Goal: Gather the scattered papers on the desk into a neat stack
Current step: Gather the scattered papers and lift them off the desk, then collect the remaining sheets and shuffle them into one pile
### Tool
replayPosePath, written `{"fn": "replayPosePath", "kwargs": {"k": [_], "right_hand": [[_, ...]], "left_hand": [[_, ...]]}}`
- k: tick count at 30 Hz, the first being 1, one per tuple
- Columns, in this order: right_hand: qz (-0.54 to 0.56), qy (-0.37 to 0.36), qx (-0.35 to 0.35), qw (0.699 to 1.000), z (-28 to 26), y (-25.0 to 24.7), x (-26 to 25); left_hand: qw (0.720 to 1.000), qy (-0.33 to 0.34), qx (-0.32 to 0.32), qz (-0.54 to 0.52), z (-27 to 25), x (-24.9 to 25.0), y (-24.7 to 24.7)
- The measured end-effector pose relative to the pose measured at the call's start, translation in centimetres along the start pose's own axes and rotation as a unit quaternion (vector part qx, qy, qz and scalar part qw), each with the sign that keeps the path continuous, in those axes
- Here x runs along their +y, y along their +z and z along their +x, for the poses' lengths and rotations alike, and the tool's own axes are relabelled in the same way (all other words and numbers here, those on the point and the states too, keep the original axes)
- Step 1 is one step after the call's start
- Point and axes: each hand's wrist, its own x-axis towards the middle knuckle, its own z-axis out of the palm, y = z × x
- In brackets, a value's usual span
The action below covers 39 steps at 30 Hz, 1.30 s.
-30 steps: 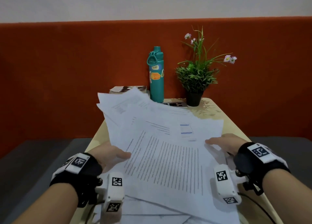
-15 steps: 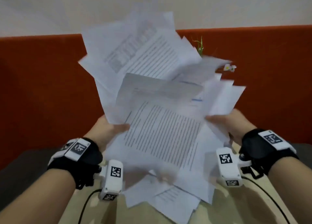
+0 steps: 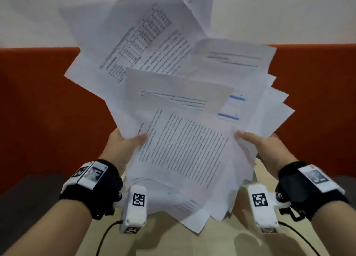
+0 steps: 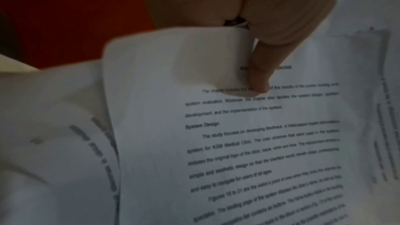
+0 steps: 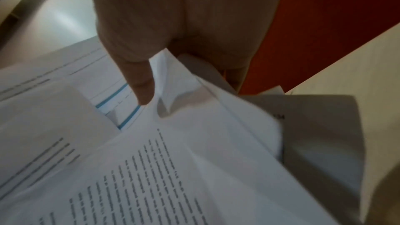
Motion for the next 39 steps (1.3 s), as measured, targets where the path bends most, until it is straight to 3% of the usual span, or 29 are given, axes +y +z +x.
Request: {"fn": "replayPosePath", "kwargs": {"k": [5,8,11,15,16,18,21,22,26,28,30,32,36,39], "right_hand": [[-0.004,0.036,-0.008,0.999,0.8,-0.1,0.6],[-0.02,0.113,-0.046,0.992,1.0,-0.3,0.2],[-0.086,0.231,-0.085,0.965,1.0,-0.6,2.8],[-0.199,0.333,-0.157,0.908,-0.3,0.2,5.5],[-0.212,0.337,-0.142,0.906,-0.1,0.2,5.8],[-0.234,0.321,-0.125,0.909,0.0,0.3,5.9],[-0.132,0.32,-0.088,0.934,0.7,-0.2,6.5],[-0.084,0.314,-0.069,0.943,0.9,-0.4,6.8],[-0.039,0.291,-0.104,0.95,1.1,0.1,6.4],[-0.064,0.318,-0.128,0.937,1.6,-0.2,7.4],[-0.076,0.338,-0.106,0.932,2.0,-1.0,8.7],[-0.104,0.345,-0.1,0.928,1.1,-0.3,7.8],[-0.152,0.339,-0.138,0.918,1.3,0.6,6.4],[-0.179,0.342,-0.131,0.913,1.7,0.7,5.9]], "left_hand": [[0.999,-0.039,-0.016,-0.023,-0.3,0.1,0.0],[0.991,-0.113,-0.063,-0.019,0.9,0.1,-0.5],[0.968,-0.228,-0.109,0.016,1.5,-2.1,-1.9],[0.939,-0.241,-0.183,0.165,2.1,-8.9,-4.3],[0.928,-0.249,-0.201,0.189,1.3,-9.2,-4.2],[0.937,-0.243,-0.199,0.154,-0.4,-8.4,-3.5],[0.956,-0.221,-0.195,-0.005,-0.3,-7.4,-4.2],[0.954,-0.237,-0.184,-0.011,0.3,-7.5,-4.8],[0.939,-0.259,-0.16,0.161,1.5,-8.1,-5.3],[0.927,-0.254,-0.188,0.203,1.1,-8.0,-4.3],[0.914,-0.288,-0.227,0.177,0.7,-7.8,-3.5],[0.917,-0.312,-0.202,0.144,0.6,-8.0,-3.2],[0.925,-0.285,-0.21,0.136,0.1,-7.9,-2.0],[0.949,-0.246,-0.175,0.089,-0.1,-8.3,-1.8]]}}
